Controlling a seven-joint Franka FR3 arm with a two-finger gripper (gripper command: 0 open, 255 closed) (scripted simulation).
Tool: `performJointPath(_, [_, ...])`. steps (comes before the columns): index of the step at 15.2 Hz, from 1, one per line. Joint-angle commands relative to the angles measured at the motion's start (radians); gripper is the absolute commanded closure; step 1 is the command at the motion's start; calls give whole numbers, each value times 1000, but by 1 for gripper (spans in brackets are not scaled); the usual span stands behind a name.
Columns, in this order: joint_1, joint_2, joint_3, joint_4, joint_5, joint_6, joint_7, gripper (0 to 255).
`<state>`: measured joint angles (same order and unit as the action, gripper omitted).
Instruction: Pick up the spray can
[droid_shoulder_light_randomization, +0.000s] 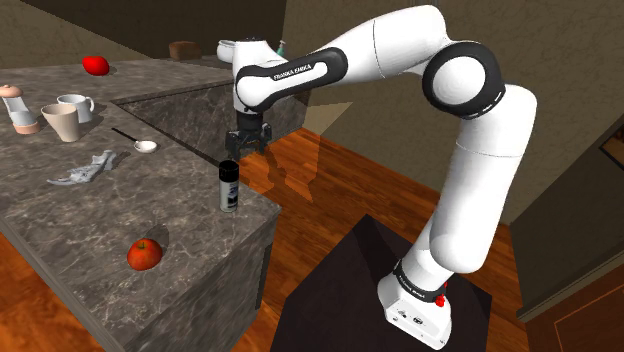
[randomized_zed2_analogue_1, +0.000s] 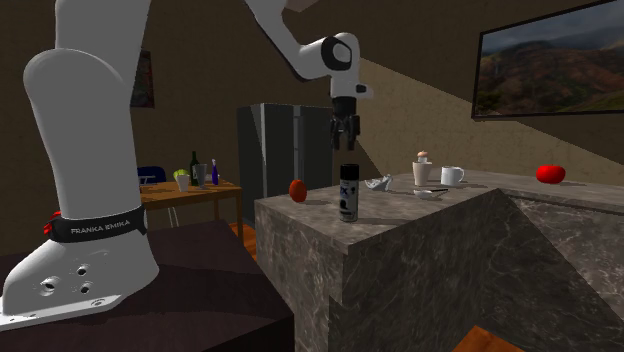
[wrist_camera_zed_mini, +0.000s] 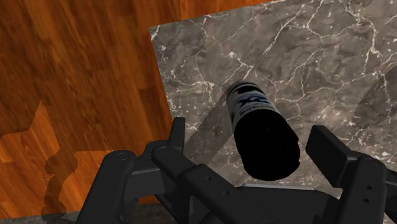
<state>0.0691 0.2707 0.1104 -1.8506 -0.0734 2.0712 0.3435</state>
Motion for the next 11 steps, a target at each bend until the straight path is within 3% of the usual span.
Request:
performJointPath(1, [11,74,2,77,-7,2,15,0])
performJointPath(6, [37,278,1,316,-22,-22,35,0])
performJointPath(11, [38,305,-2,302,-26,19,39,0])
